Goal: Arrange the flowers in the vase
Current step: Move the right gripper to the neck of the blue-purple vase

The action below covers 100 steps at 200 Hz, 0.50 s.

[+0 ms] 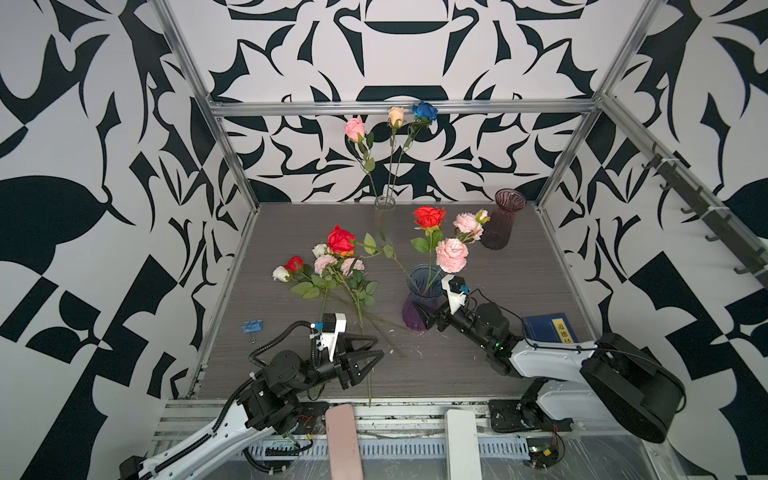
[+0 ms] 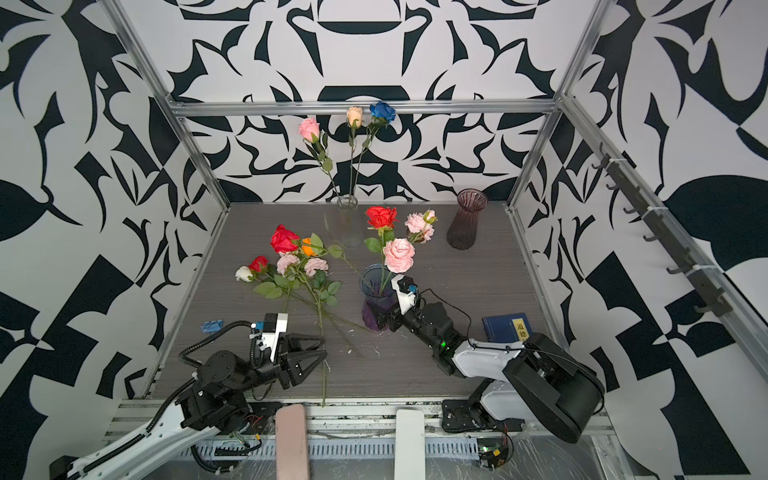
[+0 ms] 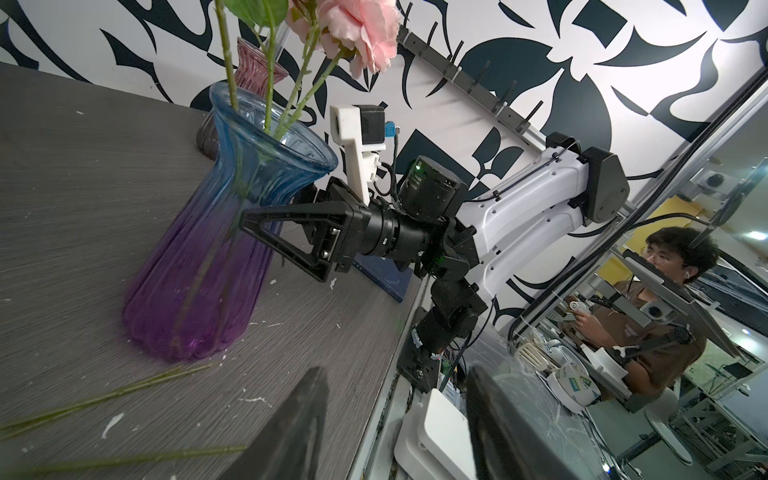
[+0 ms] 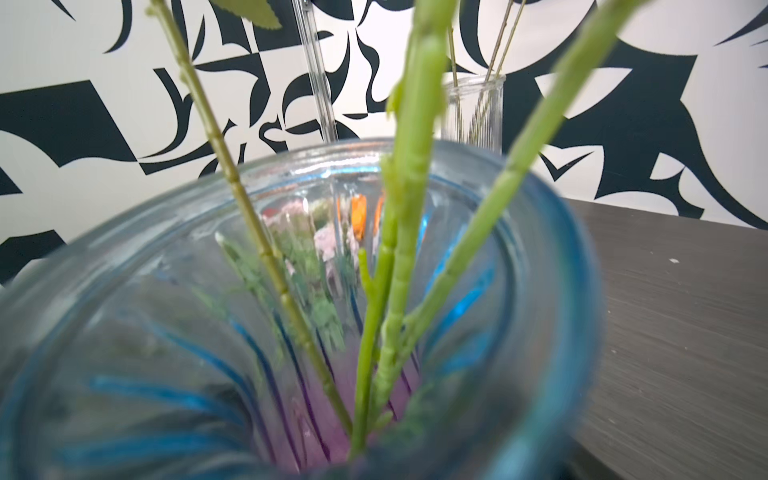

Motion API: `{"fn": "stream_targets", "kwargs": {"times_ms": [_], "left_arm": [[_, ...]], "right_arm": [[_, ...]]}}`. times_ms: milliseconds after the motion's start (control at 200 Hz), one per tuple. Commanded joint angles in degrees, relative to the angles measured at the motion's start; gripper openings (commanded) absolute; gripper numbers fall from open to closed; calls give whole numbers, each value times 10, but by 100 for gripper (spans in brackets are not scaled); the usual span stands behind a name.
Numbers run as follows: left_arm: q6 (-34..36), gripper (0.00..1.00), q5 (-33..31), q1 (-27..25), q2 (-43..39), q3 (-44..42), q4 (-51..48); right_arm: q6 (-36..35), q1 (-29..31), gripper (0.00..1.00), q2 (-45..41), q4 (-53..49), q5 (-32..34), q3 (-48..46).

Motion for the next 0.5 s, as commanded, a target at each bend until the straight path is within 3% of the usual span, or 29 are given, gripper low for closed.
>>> {"fn": "stream_targets", "kwargs": {"times_ms": [0, 275, 495], "left_arm": [[-4, 57, -6, -1, -4, -7, 16], [-9, 56, -14, -1, -5, -15, 21], [-9, 55, -20, -1, 6, -17, 28]], "right_arm": [[2, 3, 95, 19, 62, -3, 26], [-4, 3, 81, 59, 53, 27, 45], [-66, 1, 72, 69, 33, 64, 59]]}}
